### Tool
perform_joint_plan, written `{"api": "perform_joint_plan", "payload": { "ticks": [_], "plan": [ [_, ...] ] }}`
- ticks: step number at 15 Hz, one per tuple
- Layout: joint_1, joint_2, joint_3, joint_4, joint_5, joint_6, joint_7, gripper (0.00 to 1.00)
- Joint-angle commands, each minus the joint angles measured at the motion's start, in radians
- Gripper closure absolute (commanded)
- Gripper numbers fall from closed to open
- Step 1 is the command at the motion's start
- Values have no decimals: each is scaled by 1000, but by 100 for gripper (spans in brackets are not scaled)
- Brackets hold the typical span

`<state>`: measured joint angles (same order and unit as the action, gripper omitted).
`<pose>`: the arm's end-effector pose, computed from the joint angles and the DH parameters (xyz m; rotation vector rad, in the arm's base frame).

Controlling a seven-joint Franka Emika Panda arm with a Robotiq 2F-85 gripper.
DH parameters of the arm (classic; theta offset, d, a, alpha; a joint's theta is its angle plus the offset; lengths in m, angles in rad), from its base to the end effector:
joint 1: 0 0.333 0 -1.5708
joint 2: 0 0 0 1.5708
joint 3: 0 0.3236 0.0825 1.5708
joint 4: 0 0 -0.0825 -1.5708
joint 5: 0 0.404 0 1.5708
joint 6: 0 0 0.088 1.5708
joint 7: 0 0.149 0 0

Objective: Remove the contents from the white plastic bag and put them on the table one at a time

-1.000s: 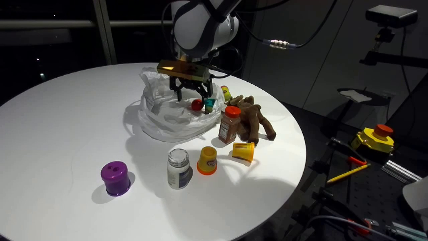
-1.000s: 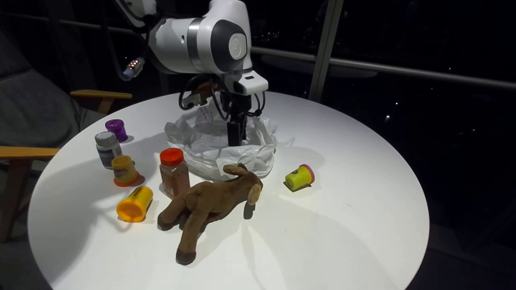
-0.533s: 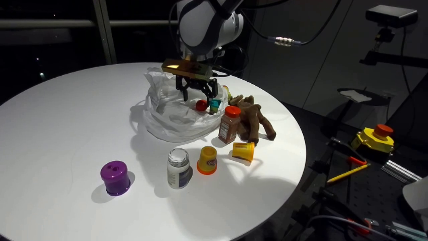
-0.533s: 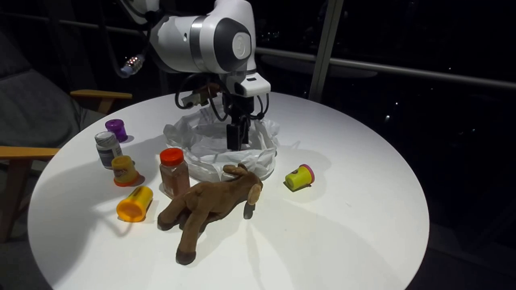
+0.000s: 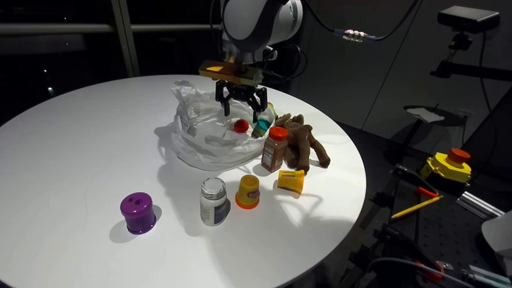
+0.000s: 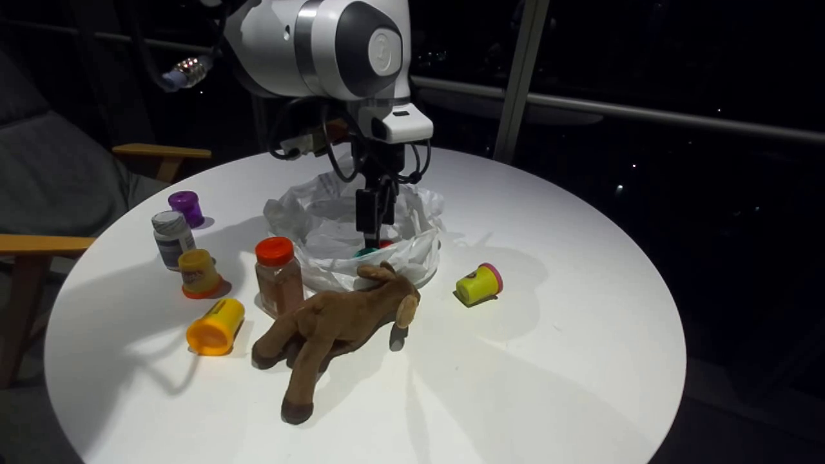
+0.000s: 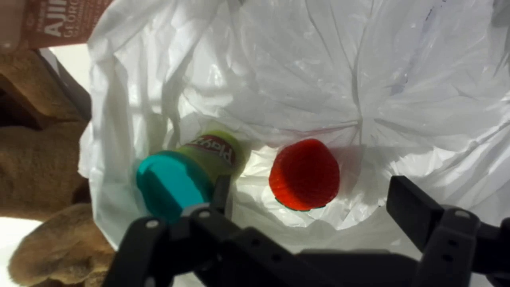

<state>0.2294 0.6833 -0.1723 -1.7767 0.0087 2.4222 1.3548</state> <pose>0.6698 0.0414 0.1240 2.4525 -1.8029 0.0695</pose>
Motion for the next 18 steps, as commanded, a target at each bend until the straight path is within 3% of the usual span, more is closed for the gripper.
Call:
{"api": "perform_joint_plan", "payload": {
  "ticks": [1, 7, 8, 9, 15, 17, 18],
  "plan": [
    [-29, -30, 23, -40, 7, 10, 2, 0],
    [-49, -21, 41, -33, 12, 24, -9, 0],
    [-51, -20, 39, -31, 11, 23, -8, 8],
    [-54, -19, 40, -30, 13, 22, -8, 26],
    [-68, -1, 42, -15, 13, -4, -16, 75],
    [-72, 1, 46, -9, 15, -12, -19, 39],
    [-72, 3, 48, -10, 15, -12, -18, 38]
  ]
}}
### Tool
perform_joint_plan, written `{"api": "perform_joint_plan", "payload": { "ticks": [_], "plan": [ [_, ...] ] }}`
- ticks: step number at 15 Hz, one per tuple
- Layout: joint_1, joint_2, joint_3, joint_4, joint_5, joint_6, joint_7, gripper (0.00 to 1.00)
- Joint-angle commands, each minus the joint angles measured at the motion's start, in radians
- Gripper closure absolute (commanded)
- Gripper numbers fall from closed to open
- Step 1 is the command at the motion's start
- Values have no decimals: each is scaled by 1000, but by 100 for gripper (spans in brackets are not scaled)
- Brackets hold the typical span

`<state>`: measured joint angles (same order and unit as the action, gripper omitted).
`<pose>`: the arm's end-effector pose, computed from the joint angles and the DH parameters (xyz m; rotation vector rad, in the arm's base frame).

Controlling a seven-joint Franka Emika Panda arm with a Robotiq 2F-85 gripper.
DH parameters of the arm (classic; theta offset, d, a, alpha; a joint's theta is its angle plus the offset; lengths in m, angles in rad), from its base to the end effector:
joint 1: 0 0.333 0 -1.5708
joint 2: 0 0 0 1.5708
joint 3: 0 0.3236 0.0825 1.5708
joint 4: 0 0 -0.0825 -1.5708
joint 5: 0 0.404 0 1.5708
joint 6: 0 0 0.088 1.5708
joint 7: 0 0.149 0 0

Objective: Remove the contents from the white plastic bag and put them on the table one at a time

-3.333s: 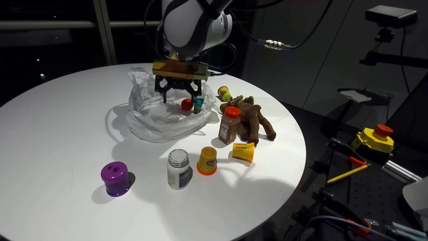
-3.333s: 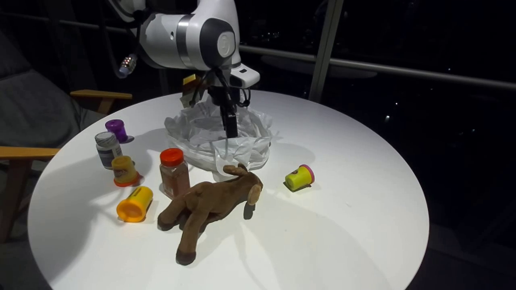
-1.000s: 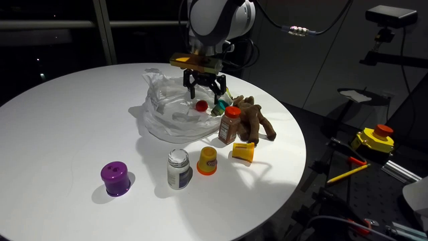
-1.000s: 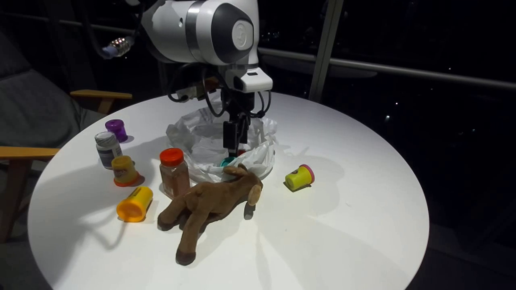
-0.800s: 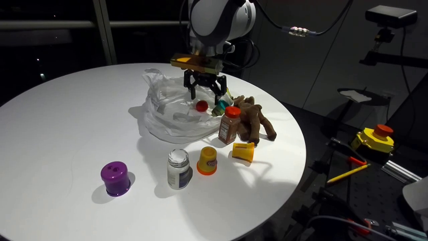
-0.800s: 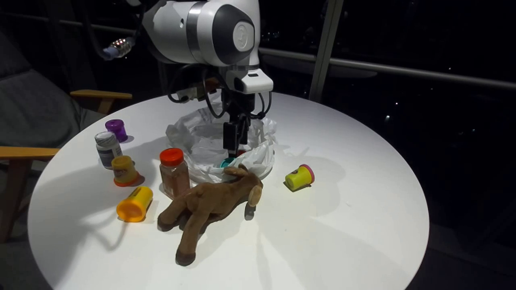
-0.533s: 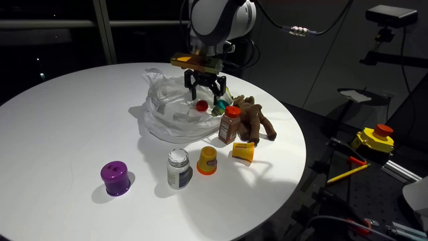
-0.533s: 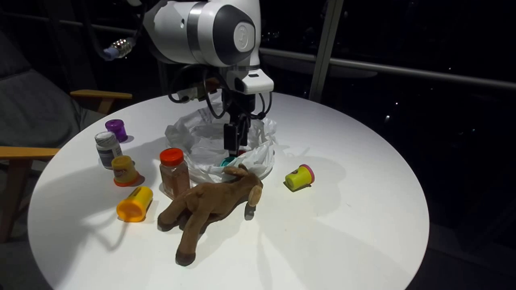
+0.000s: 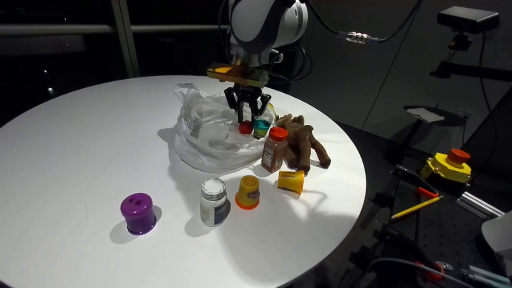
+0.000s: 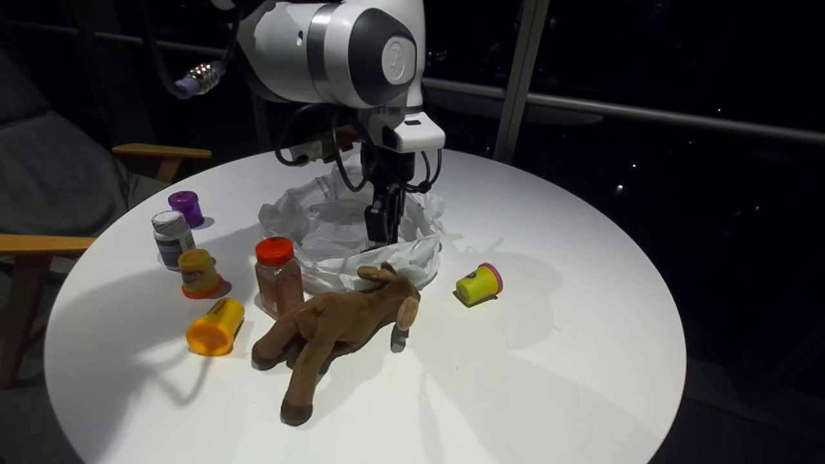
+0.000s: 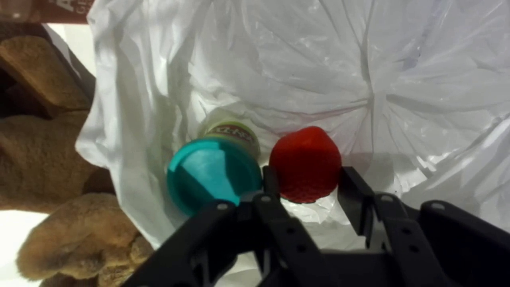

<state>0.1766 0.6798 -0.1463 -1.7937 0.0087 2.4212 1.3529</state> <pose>0.6638 0.0220 0.1177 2.4253 -1.8422 0.0313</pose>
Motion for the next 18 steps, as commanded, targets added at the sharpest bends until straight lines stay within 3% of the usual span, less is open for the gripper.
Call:
{"api": "perform_joint_plan", "payload": {
  "ticks": [1, 4, 6, 7, 11, 12, 18],
  "plan": [
    [-19, 12, 22, 8, 13, -14, -15, 31],
    [-20, 26, 26, 8, 18, -20, -16, 7],
    [-18, 33, 27, 9, 18, -18, -13, 42],
    [-18, 29, 27, 8, 19, -12, -11, 42],
    [-12, 5, 22, 0, 12, 13, -5, 76],
    [-15, -3, 26, 0, 18, 15, -9, 80],
    [-14, -80, 41, 26, 15, 11, -32, 80]
  ]
}}
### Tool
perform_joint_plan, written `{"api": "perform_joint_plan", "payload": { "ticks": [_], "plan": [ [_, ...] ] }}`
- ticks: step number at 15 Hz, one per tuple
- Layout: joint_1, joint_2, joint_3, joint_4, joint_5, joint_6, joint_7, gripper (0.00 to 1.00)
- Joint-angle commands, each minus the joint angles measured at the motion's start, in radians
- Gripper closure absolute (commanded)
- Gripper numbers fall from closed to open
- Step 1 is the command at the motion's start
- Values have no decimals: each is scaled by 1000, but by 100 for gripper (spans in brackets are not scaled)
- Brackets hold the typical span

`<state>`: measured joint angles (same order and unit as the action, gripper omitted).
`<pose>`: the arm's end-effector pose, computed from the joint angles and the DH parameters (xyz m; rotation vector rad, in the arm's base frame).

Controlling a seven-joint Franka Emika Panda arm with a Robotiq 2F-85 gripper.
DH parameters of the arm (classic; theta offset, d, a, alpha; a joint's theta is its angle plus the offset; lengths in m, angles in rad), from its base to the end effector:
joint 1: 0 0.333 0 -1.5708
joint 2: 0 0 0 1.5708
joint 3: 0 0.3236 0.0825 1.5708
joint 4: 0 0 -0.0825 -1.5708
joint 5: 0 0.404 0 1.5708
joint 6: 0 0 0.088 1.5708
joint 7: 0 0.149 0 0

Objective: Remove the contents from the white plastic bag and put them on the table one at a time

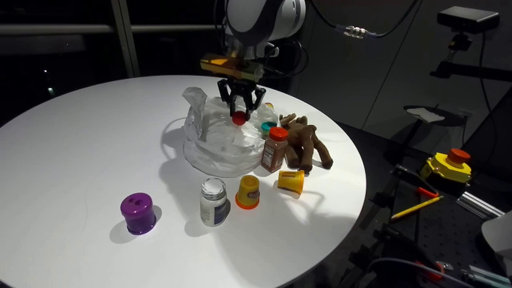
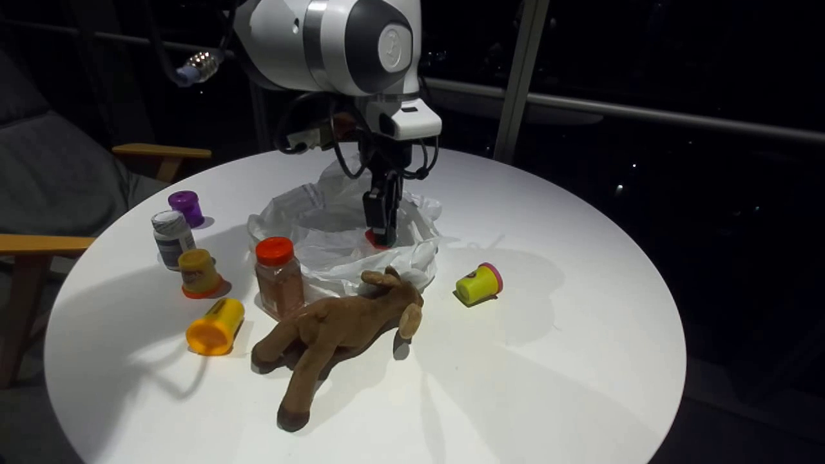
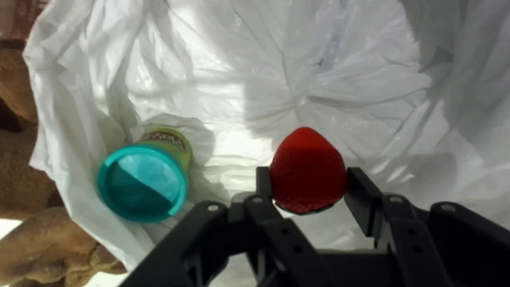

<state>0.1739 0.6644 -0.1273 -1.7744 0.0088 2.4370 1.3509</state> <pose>0.6764 0.0345 0.1360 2.4725 -1.8487 0.0761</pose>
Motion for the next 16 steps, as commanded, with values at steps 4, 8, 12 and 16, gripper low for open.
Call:
{"api": "perform_joint_plan", "payload": {
  "ticks": [4, 8, 12, 16],
  "plan": [
    [-19, -147, 66, 14, 31, -29, -84, 80],
    [-31, -278, 125, -92, 79, -78, -191, 80],
    [-40, -427, 75, -225, 27, -136, -194, 80],
    [-135, -506, 24, -335, 57, -148, -236, 80]
  ]
}}
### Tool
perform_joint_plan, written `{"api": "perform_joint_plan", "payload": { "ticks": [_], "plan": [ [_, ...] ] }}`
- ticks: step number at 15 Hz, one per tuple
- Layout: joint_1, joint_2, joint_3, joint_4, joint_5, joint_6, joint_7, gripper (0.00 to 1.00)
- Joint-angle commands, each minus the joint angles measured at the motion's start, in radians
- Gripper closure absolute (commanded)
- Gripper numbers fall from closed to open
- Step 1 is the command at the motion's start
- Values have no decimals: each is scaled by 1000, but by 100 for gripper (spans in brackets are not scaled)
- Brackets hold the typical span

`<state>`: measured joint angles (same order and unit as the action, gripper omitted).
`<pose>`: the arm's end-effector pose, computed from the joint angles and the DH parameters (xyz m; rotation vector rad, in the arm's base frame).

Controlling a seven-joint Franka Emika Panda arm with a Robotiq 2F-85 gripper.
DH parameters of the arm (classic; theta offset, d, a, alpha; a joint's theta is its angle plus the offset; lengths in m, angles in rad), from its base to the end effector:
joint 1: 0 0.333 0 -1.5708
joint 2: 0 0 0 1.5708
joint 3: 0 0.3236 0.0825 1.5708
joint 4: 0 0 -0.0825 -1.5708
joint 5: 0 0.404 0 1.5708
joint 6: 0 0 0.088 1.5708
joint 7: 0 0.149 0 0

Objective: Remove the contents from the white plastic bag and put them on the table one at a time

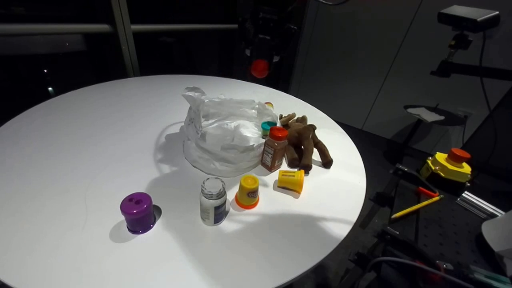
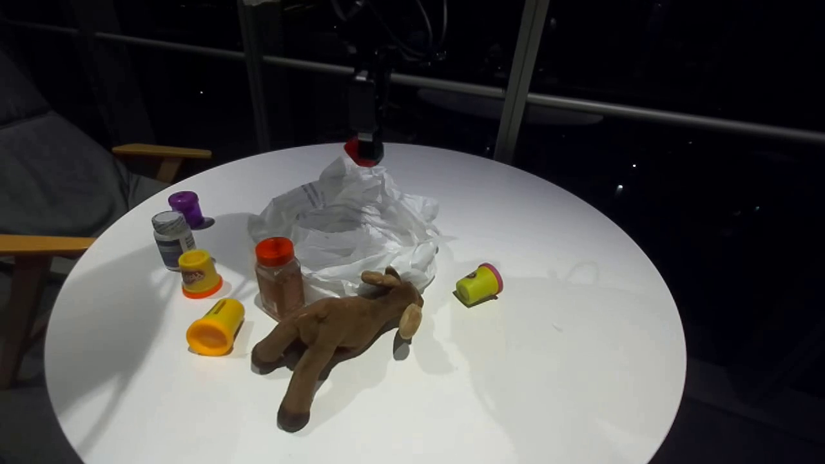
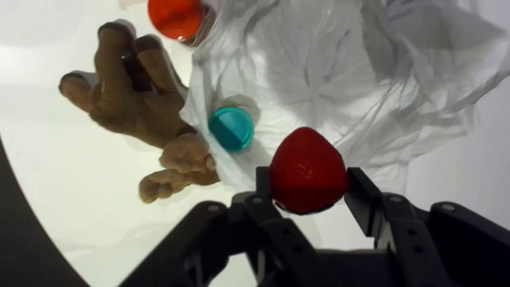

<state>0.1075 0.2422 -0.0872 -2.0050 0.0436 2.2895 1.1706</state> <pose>0.6185 0.0157 0.2942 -2.5853 1.7223 -0.0449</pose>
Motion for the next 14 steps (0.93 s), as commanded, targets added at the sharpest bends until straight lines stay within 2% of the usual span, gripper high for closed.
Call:
{"api": "perform_joint_plan", "payload": {
  "ticks": [1, 3, 8, 11, 14],
  "plan": [
    [-97, -76, -25, -123, 38, 30, -88, 80],
    [-138, -38, -58, -150, -12, 89, -124, 80],
    [-179, 101, -77, -141, -4, 219, -258, 80],
    [-175, 183, -73, -93, 23, 246, -280, 80],
    [-188, 237, -57, -38, 79, 212, -292, 80]
  ]
}}
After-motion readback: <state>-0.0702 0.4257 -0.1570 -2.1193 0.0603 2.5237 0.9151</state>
